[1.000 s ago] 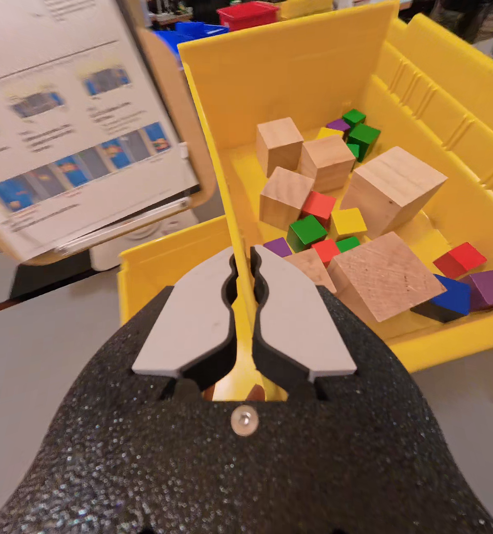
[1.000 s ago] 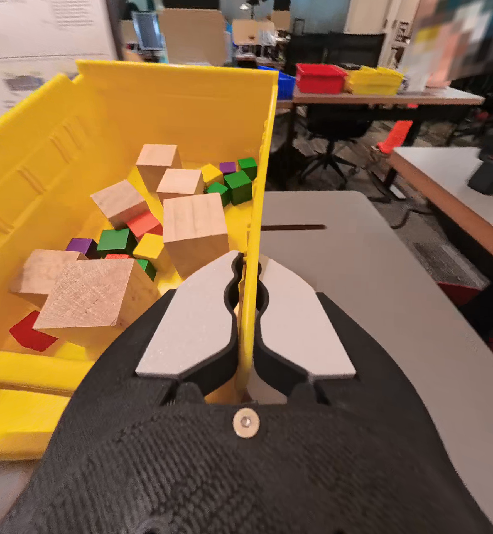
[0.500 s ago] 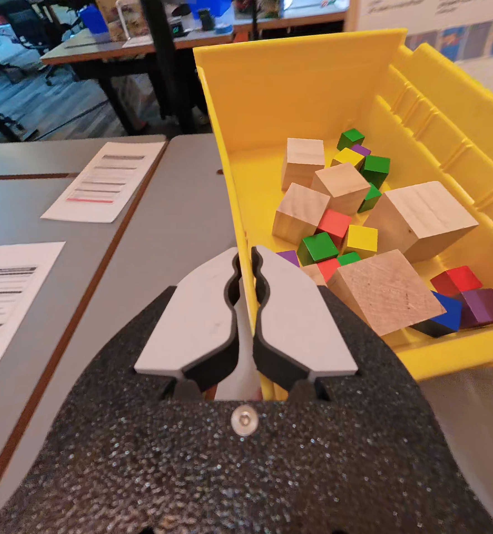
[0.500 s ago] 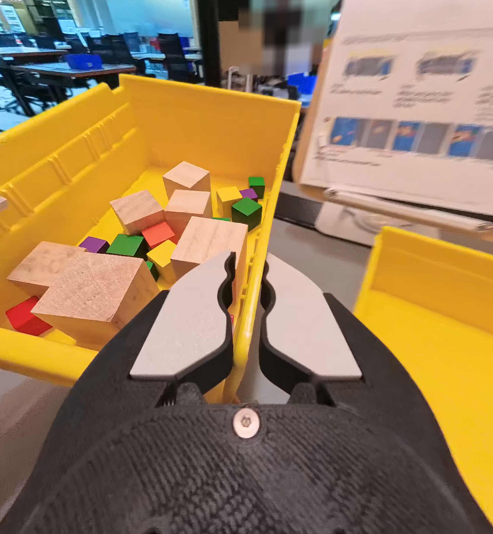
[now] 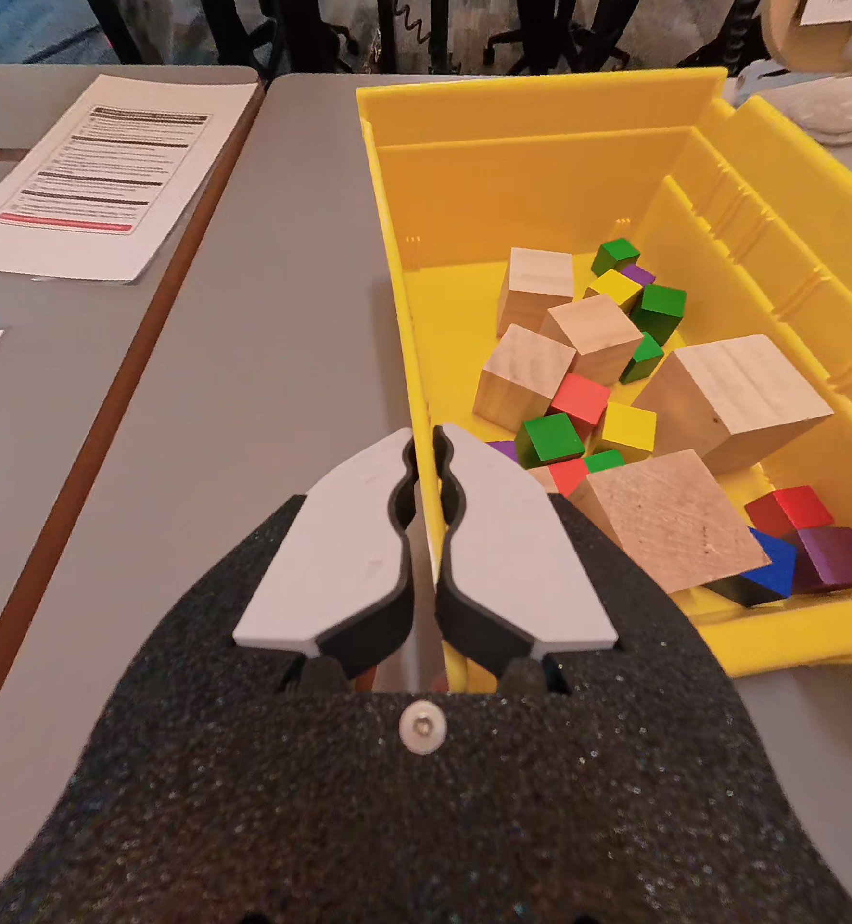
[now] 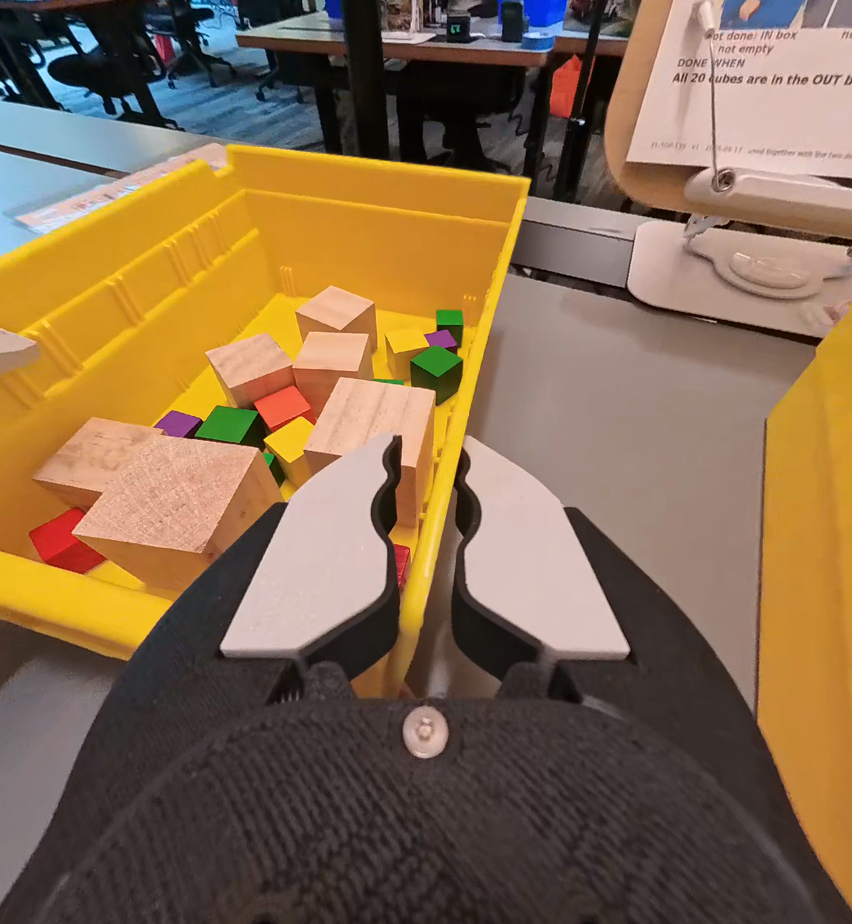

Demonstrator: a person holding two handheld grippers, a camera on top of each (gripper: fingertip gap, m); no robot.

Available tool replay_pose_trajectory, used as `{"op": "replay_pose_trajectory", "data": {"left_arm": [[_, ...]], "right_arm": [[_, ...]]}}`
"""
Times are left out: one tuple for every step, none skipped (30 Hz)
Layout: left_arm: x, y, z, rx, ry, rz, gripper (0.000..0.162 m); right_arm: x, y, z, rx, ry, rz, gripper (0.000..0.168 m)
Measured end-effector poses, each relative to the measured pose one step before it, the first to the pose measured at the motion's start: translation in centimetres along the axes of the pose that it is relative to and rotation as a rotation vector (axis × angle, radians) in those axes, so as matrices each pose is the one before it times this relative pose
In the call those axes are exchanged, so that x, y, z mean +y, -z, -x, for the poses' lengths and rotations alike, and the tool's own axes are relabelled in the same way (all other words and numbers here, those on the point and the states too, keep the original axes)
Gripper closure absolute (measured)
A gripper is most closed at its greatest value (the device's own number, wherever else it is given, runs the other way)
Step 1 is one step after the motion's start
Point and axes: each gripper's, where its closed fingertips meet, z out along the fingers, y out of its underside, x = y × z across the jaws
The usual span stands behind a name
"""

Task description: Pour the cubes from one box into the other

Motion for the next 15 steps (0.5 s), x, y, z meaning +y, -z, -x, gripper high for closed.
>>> {"op": "replay_pose_trajectory", "data": {"left_arm": [[-0.058, -0.575, 0.086, 0.0121, 0.0169, -0.0012, 0.159], [-0.008, -0.605, 0.164, 0.0128, 0.0137, 0.0009, 0.158], [-0.093, -0.569, 0.2, 0.01, 0.0144, -0.008, 0.158], [-0.189, -0.488, 0.15, 0.0085, 0.0091, -0.0115, 0.158], [0.003, -0.491, 0.198, 0.0005, -0.0165, 0.0048, 0.158], [-0.135, -0.38, 0.197, -0.0008, -0.0215, -0.0042, 0.157], [-0.182, -0.199, 0.11, 0.0084, 0.0023, -0.0073, 0.158], [-0.007, -0.103, 0.064, 0.0088, 0.0141, 0.0037, 0.157], [0.041, 0.018, -0.016, 0.0084, 0.0029, 0.0001, 0.157], [-0.007, 0.15, -0.144, 0.0072, -0.0032, -0.0065, 0.155], [-0.168, 0.361, 0.018, -0.0137, -0.0045, -0.0144, 0.155], [-0.344, 0.561, 0.172, -0.0308, -0.0134, -0.0202, 0.151], [-0.492, 0.674, 0.453, -0.0538, -0.0242, -0.0206, 0.142], [-0.526, 0.78, 0.595, -0.0675, -0.0277, -0.0116, 0.13], [-0.509, 0.904, 0.439, -0.0615, -0.0282, 0.0015, 0.124]], "right_arm": [[-0.063, -0.387, -0.049, 0.0038, 0.0074, -0.0052, 0.148], [-0.043, -0.451, -0.006, -0.0002, 0.0059, -0.0052, 0.148], [0.001, -0.536, 0.005, 0.001, 0.0056, -0.0041, 0.146], [0.121, -0.534, -0.029, 0.0031, 0.005, 0.004, 0.146], [0.124, -0.47, 0.051, -0.0071, -0.0033, 0.0043, 0.144], [-0.166, -0.325, 0.165, -0.0191, -0.0184, -0.0069, 0.142], [-0.082, -0.22, 0.151, -0.0209, -0.0211, 0.0063, 0.139], [-0.053, -0.092, 0.221, -0.0256, -0.014, 0.0134, 0.135], [-0.106, 0.038, 0.207, -0.0286, -0.0061, 0.0122, 0.13], [-0.31, 0.191, 0.184, -0.031, 0.0017, -0.0009, 0.124], [-0.596, 0.462, -0.043, -0.0151, 0.0068, -0.0194, 0.121], [-0.87, 0.747, -0.306, 0.0003, 0.0104, -0.0298, 0.118], [-1.117, 0.959, -0.322, -0.0001, 0.0157, -0.033, 0.109], [-1.195, 1.18, -0.29, -0.0076, 0.0243, -0.0276, 0.1], [-1.209, 1.345, -0.231, -0.0198, 0.035, -0.0232, 0.098]]}}
